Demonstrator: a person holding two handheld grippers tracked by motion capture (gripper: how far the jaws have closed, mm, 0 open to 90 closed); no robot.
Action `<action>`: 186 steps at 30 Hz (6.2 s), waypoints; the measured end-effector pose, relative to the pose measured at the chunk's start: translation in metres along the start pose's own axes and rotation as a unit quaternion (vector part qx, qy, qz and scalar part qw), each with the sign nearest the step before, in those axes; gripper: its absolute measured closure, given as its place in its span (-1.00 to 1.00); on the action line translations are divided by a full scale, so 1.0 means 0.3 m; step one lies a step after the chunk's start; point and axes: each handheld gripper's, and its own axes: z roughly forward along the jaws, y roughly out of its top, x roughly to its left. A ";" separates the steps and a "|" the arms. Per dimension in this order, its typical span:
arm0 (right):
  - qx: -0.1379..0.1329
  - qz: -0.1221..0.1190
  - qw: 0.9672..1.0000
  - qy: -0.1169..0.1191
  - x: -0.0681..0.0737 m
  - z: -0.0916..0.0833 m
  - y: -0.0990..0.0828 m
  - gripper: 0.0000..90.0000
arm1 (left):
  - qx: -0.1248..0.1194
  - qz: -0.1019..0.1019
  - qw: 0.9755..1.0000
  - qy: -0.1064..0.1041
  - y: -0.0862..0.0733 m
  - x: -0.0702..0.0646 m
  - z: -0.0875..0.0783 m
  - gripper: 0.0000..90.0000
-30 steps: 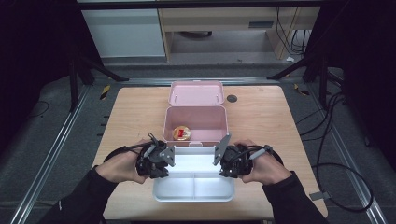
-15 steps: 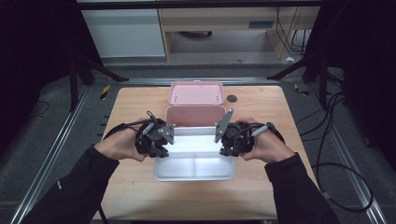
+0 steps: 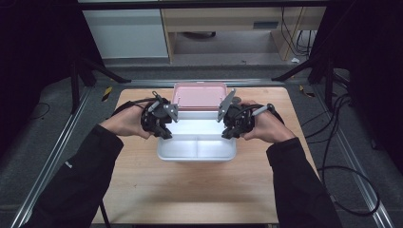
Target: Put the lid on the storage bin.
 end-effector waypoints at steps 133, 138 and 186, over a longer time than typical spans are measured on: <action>-0.171 0.396 0.889 -0.154 -0.533 0.415 -0.176 -0.14 | -0.245 -0.412 0.869 0.122 -0.187 0.523 0.410 -0.07; -0.173 0.394 0.888 -0.163 -0.533 0.407 -0.171 -0.10 | -0.255 -0.412 0.866 0.124 -0.189 0.521 0.392 -0.07; -0.228 0.306 0.891 -0.247 -0.264 0.062 -0.079 0.02 | -0.266 -0.310 0.890 0.202 -0.148 0.244 0.083 0.21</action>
